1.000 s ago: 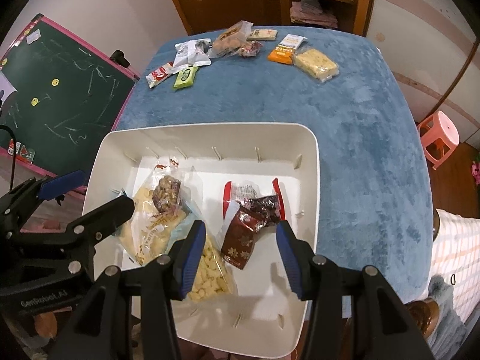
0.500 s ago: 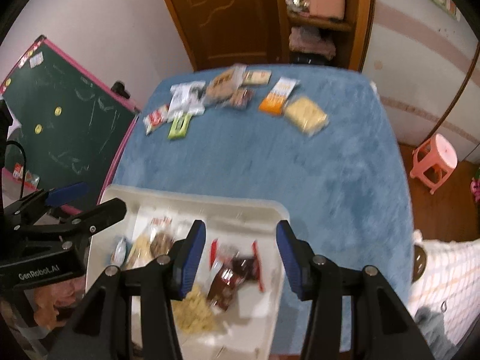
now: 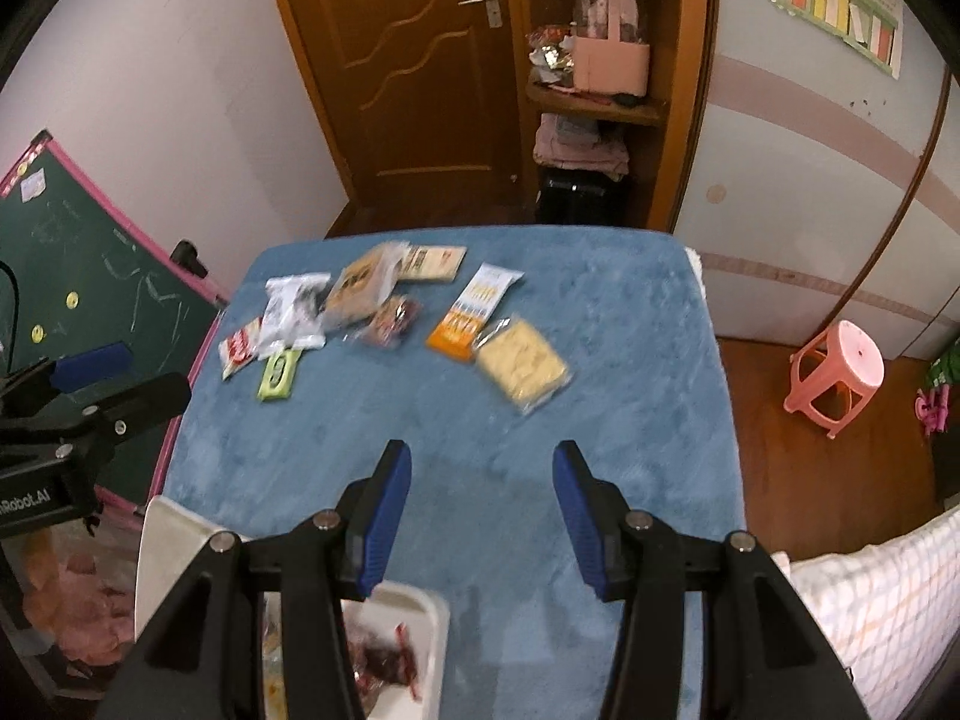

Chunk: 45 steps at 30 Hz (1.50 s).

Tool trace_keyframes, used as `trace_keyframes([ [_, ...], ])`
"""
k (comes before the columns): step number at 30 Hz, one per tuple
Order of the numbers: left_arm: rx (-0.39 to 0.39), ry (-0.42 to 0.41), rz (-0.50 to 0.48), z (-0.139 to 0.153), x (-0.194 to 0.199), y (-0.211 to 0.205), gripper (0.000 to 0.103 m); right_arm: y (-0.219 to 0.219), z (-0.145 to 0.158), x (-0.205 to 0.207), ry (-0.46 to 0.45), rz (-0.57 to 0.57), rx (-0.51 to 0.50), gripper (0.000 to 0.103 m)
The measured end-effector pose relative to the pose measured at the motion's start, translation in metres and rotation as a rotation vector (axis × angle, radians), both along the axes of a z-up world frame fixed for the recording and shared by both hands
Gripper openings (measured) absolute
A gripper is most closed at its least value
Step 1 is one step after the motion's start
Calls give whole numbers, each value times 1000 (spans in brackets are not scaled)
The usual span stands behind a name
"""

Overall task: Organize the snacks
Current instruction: 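Open both tools and move them back over the snacks on the table, then grasp the OATS stick pack with the left tool while the right tool grasps the puffed-cracker bag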

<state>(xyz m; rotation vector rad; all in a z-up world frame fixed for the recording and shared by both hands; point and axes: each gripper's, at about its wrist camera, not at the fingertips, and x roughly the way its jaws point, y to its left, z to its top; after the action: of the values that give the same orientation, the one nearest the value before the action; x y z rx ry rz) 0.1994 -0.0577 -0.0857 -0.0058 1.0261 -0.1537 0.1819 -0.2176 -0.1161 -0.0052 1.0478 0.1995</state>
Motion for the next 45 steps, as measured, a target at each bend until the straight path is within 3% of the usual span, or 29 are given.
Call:
trace_keyframes([
  [5, 13, -12, -30, -4, 41, -22, 86, -9, -6, 32, -20, 29, 12, 50],
  [12, 10, 26, -42, -34, 106, -47, 86, -15, -36, 73, -25, 73, 3, 55],
  [24, 27, 158, -69, -127, 192, -83, 86, -20, -101, 118, 23, 148, 40, 55],
  [31, 87, 215, -96, -171, 216, -97, 86, -17, -134, 132, 43, 192, 24, 55],
  [39, 115, 255, -107, -198, 227, -98, 86, -1, -168, 141, 57, 288, -6, 55],
  [41, 116, 263, -109, -202, 228, -98, 86, 4, -174, 142, 34, 301, -57, 62],
  [45, 128, 272, -119, -211, 229, -103, 86, 3, -182, 149, 56, 310, -39, 71],
])
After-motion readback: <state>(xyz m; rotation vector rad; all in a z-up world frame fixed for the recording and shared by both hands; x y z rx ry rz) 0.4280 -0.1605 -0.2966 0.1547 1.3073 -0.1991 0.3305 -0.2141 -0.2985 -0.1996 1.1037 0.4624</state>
